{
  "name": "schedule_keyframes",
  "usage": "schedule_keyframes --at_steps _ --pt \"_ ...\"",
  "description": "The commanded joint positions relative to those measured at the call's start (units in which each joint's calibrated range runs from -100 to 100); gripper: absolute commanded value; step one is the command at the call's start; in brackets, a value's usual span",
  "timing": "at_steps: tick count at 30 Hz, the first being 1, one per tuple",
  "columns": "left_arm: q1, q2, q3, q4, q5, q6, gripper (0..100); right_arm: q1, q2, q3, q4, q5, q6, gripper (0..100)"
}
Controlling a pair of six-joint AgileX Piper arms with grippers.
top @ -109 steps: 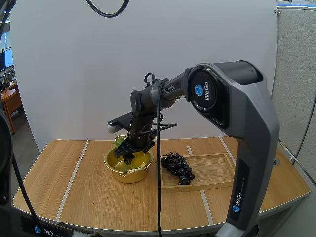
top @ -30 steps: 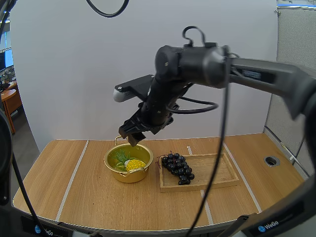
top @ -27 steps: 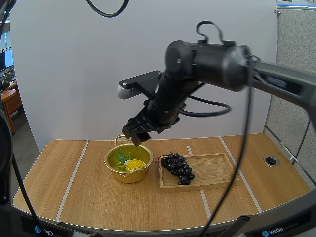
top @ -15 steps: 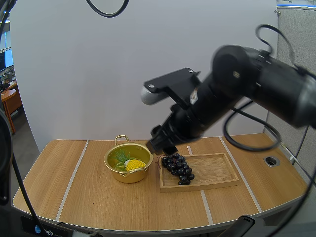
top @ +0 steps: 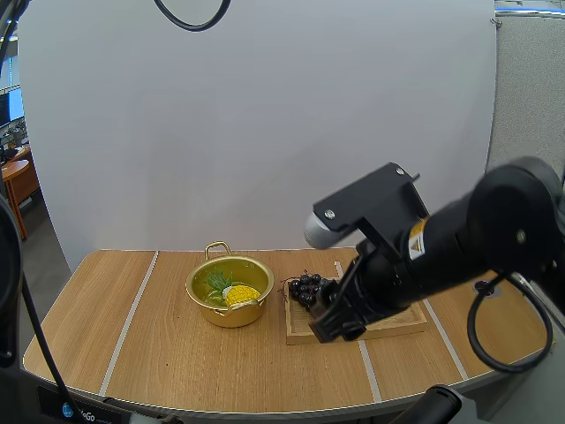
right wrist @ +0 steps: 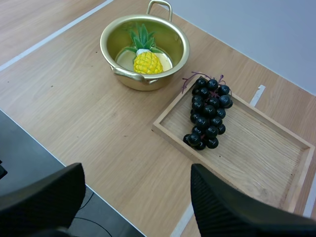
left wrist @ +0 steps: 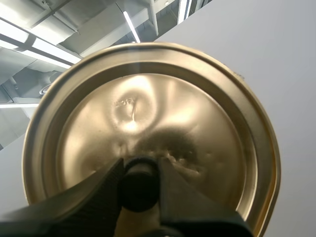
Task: Open the pot, put the pineapple inside, and close it
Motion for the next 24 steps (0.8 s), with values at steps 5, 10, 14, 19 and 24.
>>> schedule_keyframes --at_steps 5,10,14,19,24 --pt "-0.11 0.20 -0.48 0.60 -2.19 -0.12 0 -1.32 -4.33 3.28 -0.96 0.24 1.53 100" --pt "-0.11 0.20 -0.48 0.60 -2.19 -0.12 0 -1.32 -4.33 3.28 0.27 0.24 1.53 0" --pt "-0.11 0.20 -0.48 0.60 -2.19 -0.12 0 -1.32 -4.33 3.28 0.75 0.24 1.53 0" --pt "-0.11 0.20 -0.48 0.60 -2.19 -0.12 0 -1.32 -4.33 3.28 1.47 0.24 1.53 0" --pt "-0.11 0.20 -0.48 0.60 -2.19 -0.12 0 -1.32 -4.33 3.28 2.37 0.24 1.53 0"
